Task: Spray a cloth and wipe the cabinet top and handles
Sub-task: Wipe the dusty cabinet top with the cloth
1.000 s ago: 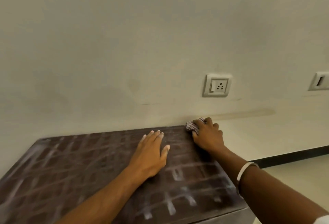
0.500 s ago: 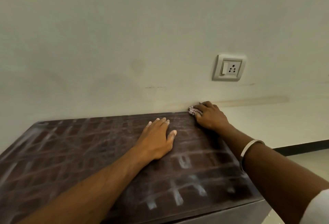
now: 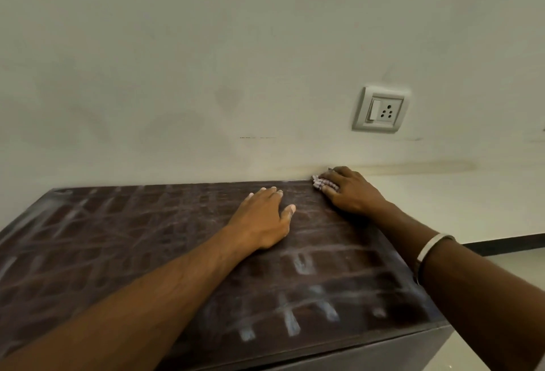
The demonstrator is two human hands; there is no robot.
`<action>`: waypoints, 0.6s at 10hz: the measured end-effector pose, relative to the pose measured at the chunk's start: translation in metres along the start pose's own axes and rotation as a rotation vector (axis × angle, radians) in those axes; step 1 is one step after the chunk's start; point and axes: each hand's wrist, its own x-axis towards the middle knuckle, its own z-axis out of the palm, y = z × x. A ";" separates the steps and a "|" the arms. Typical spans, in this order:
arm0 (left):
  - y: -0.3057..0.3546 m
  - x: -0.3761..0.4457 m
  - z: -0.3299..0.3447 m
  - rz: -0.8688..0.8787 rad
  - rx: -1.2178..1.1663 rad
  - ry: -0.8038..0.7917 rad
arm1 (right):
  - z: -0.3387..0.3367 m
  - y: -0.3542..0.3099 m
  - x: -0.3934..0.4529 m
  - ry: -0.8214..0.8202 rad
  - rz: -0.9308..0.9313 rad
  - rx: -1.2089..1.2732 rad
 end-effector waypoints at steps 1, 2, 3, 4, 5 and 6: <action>0.000 0.001 -0.002 -0.011 0.019 -0.012 | -0.001 0.009 -0.011 0.004 -0.034 0.010; -0.002 -0.002 -0.005 -0.010 0.018 -0.010 | -0.001 0.015 -0.005 0.006 0.026 0.070; -0.003 -0.006 -0.004 0.002 0.020 -0.021 | 0.002 0.010 0.006 -0.012 0.065 0.051; -0.002 -0.007 -0.003 0.009 0.027 -0.030 | 0.002 0.001 0.002 -0.020 0.037 0.025; 0.001 -0.008 -0.005 0.004 0.026 -0.025 | 0.000 0.002 -0.014 -0.009 -0.022 0.022; 0.003 -0.014 -0.008 0.007 0.017 -0.031 | -0.002 0.014 -0.025 -0.026 -0.032 0.047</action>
